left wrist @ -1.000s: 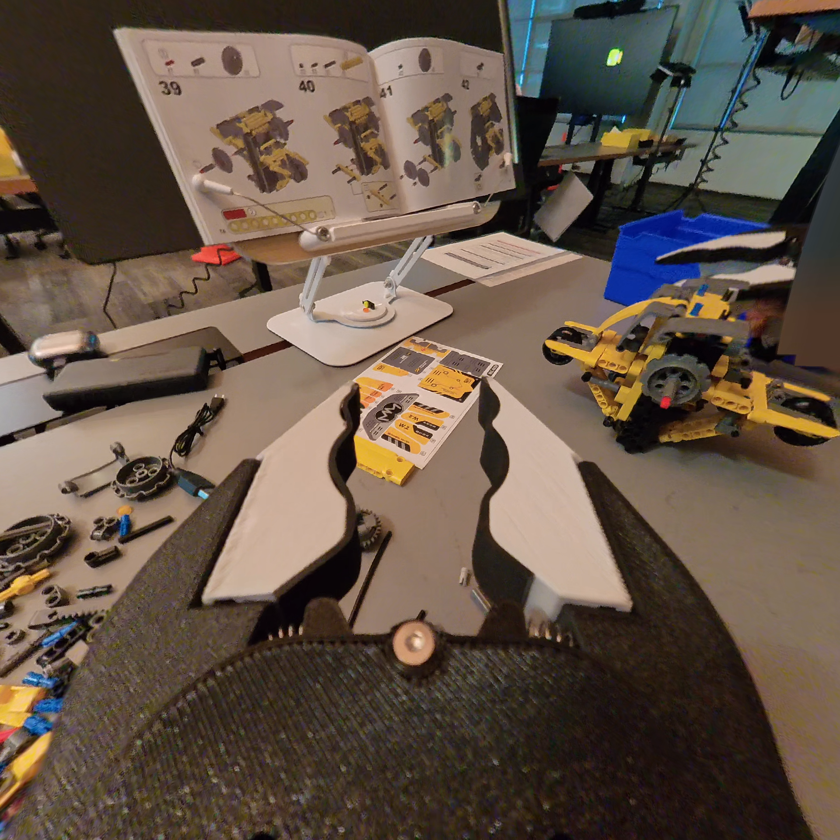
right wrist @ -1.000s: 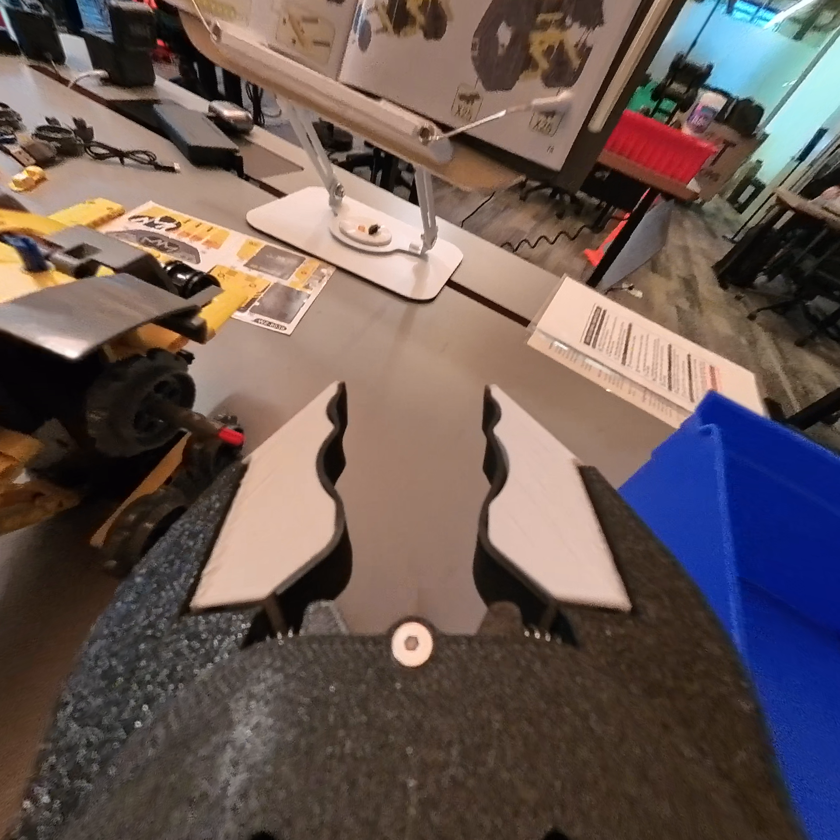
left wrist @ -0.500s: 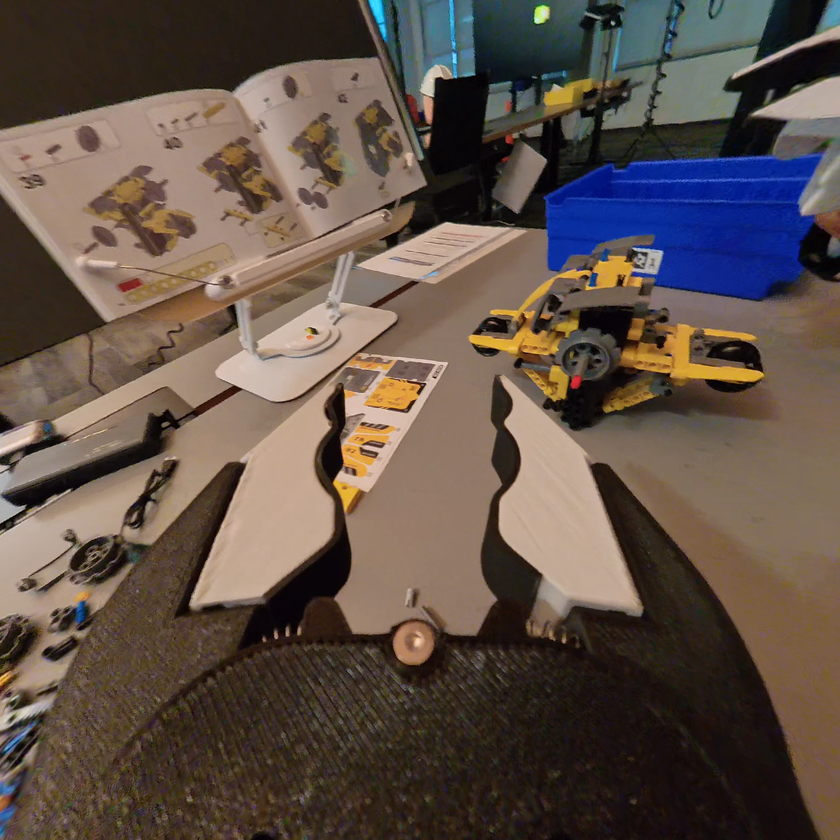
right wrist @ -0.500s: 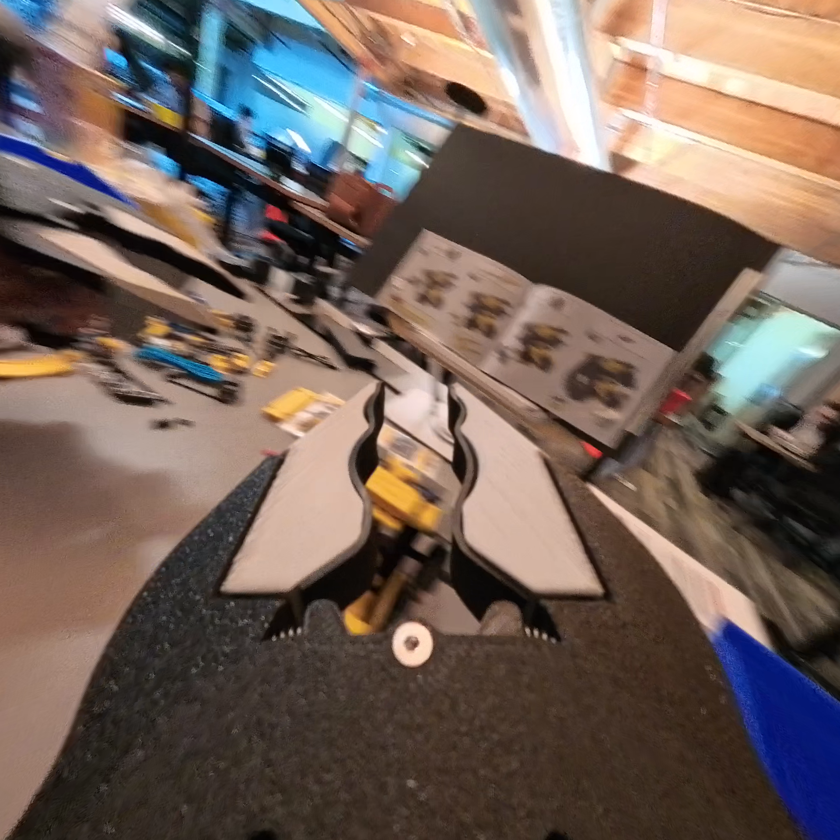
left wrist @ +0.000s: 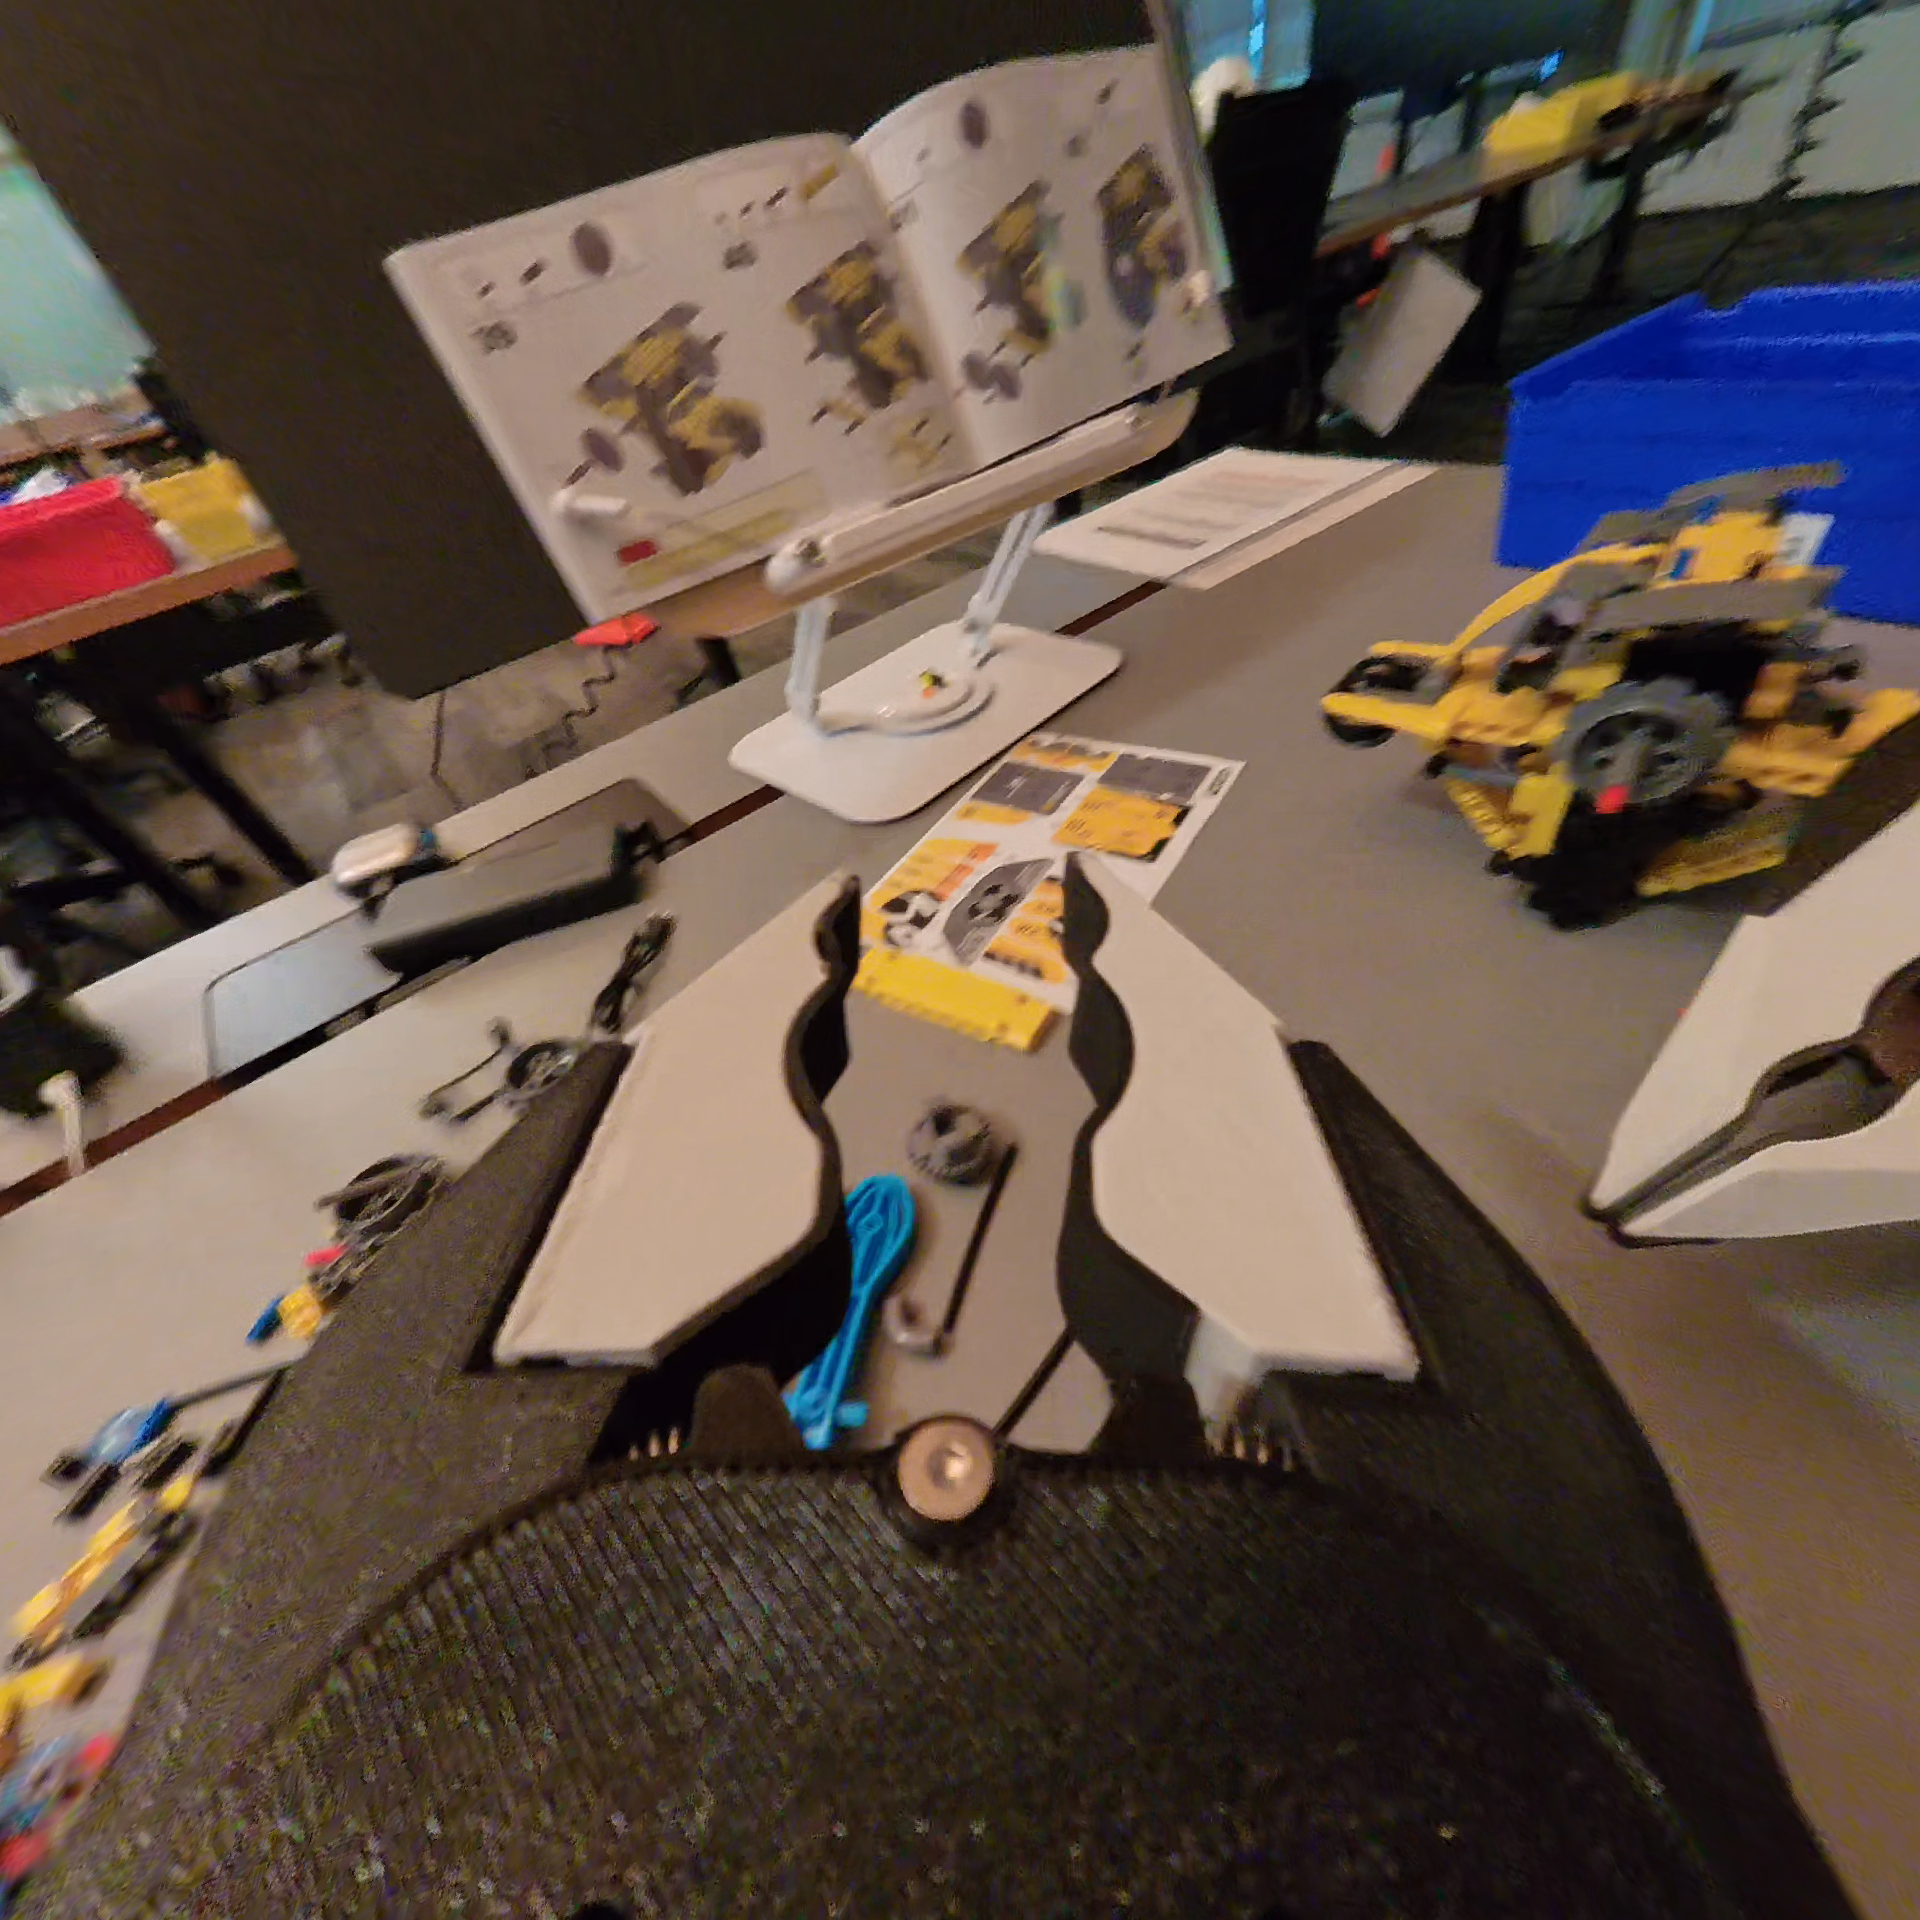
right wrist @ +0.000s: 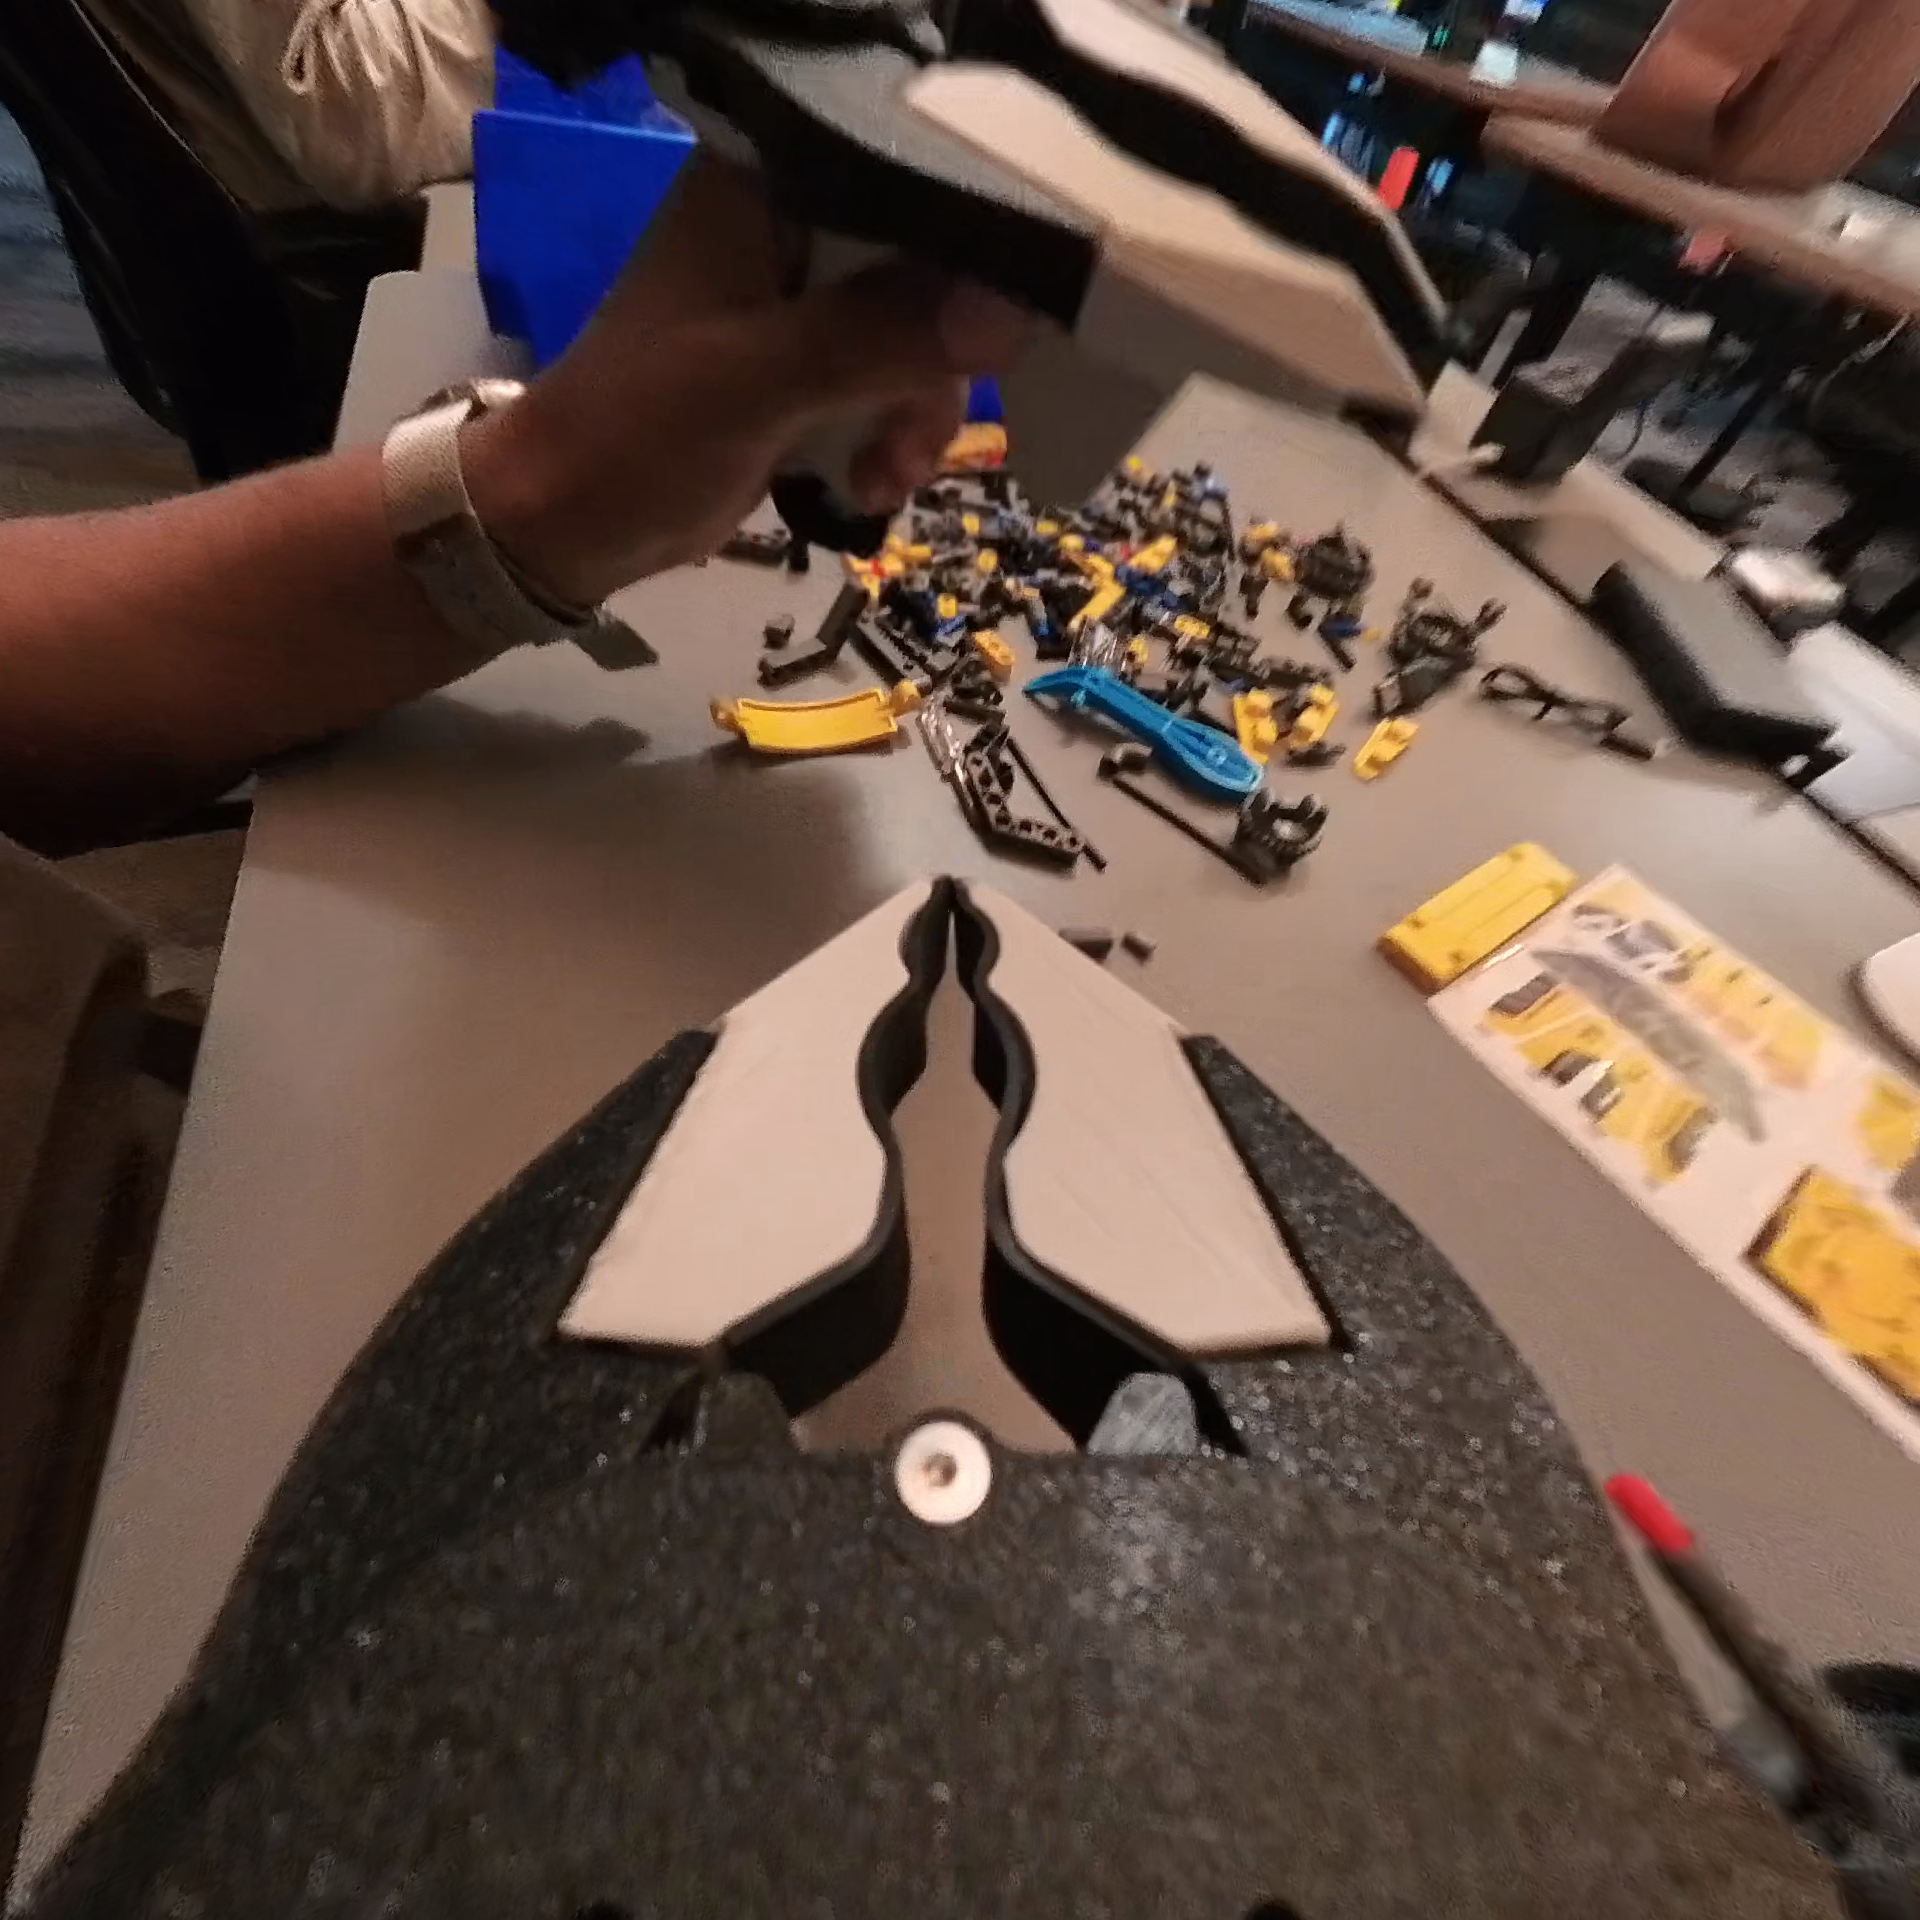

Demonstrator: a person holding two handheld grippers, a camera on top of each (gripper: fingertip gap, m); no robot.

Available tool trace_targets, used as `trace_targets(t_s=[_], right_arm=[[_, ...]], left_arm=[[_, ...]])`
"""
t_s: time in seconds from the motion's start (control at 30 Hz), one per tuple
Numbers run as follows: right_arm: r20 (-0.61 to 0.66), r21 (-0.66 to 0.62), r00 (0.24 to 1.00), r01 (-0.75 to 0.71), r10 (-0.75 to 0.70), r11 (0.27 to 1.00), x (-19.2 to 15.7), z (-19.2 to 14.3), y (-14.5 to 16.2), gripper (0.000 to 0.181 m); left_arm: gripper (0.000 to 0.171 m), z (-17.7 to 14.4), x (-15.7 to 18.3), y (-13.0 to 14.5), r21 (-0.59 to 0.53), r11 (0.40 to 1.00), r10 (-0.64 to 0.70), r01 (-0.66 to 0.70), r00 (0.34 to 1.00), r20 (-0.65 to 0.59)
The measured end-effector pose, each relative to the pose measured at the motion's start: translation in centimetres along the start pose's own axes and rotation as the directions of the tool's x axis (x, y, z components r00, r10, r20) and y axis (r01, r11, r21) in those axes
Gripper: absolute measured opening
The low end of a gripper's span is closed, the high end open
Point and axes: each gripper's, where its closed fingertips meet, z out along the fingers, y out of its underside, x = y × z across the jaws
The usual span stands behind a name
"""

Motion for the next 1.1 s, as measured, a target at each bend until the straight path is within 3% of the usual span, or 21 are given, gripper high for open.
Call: trace_targets(t_s=[0.03, 0.07, 0.1, 0.2, 0.33, 0.53, 0.6, 0.7, 1.1], right_arm=[[0.004, -0.008, 0.999, -0.032, 0.032, 0.999, 0.1, 0.1, 0.8, 0.0], [0.004, -0.024, 0.998, -0.056, 0.056, 0.998, 0.2, 0.0, 1.6, 0.001], [-0.001, -0.04, 0.997, -0.072, 0.072, 0.997, 0.4, -0.2, 2.2, 0.006], [-0.014, 0.0, 0.993, -0.115, 0.115, 0.993, 1.1, -0.9, 1.6, 0.015], [0.065, 0.017, 0.979, -0.193, 0.192, 0.981, 0.5, -1.0, 1.2, 0.028], [0.074, -0.023, 0.983, -0.169, 0.171, 0.985, 0.0, -0.5, 2.0, 0.035], [0.072, -0.039, 0.984, -0.158, 0.161, 0.987, -0.2, -0.3, 2.2, 0.036], [0.081, -0.065, 0.983, -0.159, 0.164, 0.985, -0.3, 0.0, 2.5, 0.036], [0.106, -0.068, 0.973, -0.197, 0.203, 0.978, -0.2, 0.0, 2.6, 0.038]], left_arm=[[0.027, -0.2, -0.9, 0.5, -0.017, 1.0, -0.012, 0.013, 1.0, 0.021], [0.003, -0.4, -1.4, 0.9, -0.031, 0.999, -0.033, 0.033, 0.999, 0.024], [0.0, -0.4, -1.7, 1.2, -0.037, 0.998, -0.057, 0.058, 0.998, 0.02], [0.0, -0.2, -1.9, 1.6, -0.05, 0.992, -0.113, 0.113, 0.994, 0.001], [0.0, 0.1, -2.2, 2.4, -0.088, 0.992, -0.084, 0.086, 0.996, 0.034], [0.0, -2.2, -7.2, 2.8, -0.103, 0.99, -0.071, 0.101, 0.963, 0.259], [0.0, -3.9, -8.7, 2.1, -0.047, 0.991, -0.101, 0.122, 0.943, 0.317], [0.0, -4.6, -8.5, 0.5, 0.073, 0.981, -0.192, 0.179, 0.948, 0.255], [0.002, -6.5, -10.3, 0.3, 0.11, 0.98, -0.194, 0.166, 0.92, 0.341]])
